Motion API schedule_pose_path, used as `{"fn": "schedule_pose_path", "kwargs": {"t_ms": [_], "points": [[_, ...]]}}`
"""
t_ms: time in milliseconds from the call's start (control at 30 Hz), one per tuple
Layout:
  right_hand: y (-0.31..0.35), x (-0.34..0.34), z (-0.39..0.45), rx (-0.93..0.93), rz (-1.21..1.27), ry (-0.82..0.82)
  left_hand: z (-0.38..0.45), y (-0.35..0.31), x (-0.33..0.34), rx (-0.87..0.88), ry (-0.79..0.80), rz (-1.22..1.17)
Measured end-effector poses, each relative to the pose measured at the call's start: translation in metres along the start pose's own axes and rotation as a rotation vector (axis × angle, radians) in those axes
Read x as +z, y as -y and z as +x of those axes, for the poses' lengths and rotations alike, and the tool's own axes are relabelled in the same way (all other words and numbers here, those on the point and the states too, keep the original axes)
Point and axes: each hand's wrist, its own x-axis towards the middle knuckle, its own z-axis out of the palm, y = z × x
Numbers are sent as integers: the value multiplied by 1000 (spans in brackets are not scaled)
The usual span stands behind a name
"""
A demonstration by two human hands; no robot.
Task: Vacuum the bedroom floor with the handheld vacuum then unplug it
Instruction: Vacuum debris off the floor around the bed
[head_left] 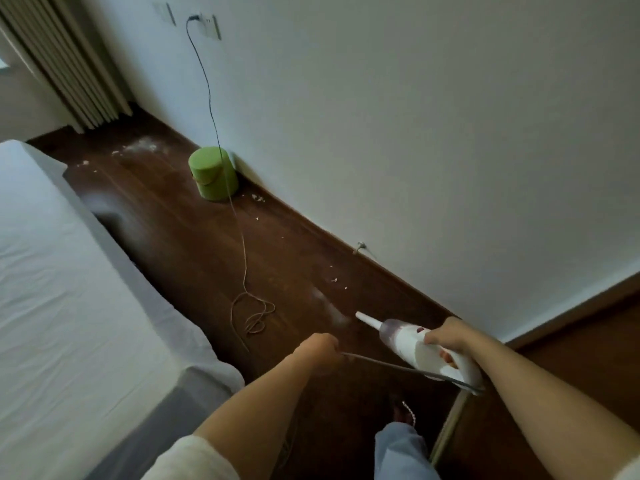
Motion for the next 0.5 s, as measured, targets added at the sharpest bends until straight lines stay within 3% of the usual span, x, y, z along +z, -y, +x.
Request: {"fn": "schedule_pose_path", "kwargs": {"t_ms": [233, 500], "points": [[-7, 7, -47, 0, 52, 39, -15, -3, 1, 30, -25, 46], [-8, 1, -20, 13, 83, 65, 0, -13, -3, -3, 11, 47]]}}
